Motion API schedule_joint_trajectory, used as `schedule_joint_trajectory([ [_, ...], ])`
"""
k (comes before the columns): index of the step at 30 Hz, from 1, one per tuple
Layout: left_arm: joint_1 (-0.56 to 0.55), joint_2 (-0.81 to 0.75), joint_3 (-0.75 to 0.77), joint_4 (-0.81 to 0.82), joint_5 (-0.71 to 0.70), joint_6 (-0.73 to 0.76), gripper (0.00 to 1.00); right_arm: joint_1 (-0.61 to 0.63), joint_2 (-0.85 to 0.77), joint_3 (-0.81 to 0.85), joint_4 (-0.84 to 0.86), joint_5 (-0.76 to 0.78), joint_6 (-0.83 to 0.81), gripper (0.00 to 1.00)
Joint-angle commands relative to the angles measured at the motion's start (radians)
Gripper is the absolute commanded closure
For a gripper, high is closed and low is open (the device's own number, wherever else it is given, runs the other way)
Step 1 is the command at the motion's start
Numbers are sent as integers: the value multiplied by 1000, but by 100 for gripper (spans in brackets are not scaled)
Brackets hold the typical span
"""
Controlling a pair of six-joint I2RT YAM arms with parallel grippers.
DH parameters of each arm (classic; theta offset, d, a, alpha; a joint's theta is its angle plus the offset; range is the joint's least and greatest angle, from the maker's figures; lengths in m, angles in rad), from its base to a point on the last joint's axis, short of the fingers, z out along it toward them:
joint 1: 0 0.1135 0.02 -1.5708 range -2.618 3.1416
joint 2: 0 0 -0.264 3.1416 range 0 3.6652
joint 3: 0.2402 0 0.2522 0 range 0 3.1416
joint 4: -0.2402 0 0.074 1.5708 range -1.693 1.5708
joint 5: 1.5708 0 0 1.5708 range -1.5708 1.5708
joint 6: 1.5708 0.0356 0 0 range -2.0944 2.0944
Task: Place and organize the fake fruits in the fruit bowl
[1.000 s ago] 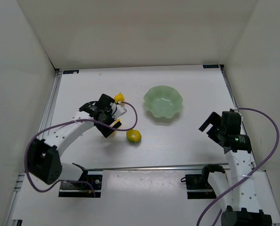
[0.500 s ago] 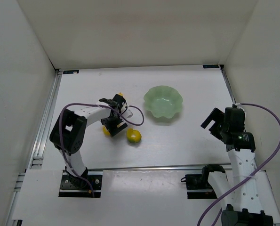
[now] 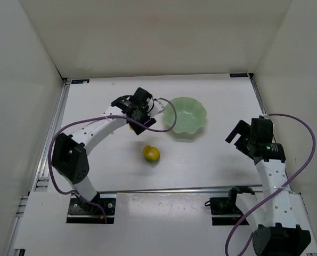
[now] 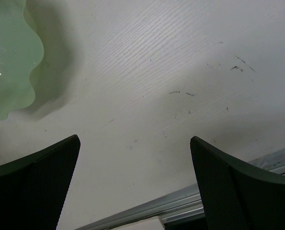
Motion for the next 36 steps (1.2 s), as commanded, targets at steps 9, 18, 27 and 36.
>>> schedule_joint_trajectory([
  [9, -155, 504, 817, 64, -14, -37, 26, 31, 45, -30, 77, -19, -41, 0],
  [18, -189, 589, 929, 133, -45, -37, 0, 356, 45, -28, 176, -39, -199, 0],
  [27, -96, 332, 772, 133, -158, -138, 0, 880, 287, 56, 314, 64, -209, 0],
  [36, 232, -27, 273, 112, -187, -215, 0, 1010, 711, 297, 459, -44, -268, 0],
])
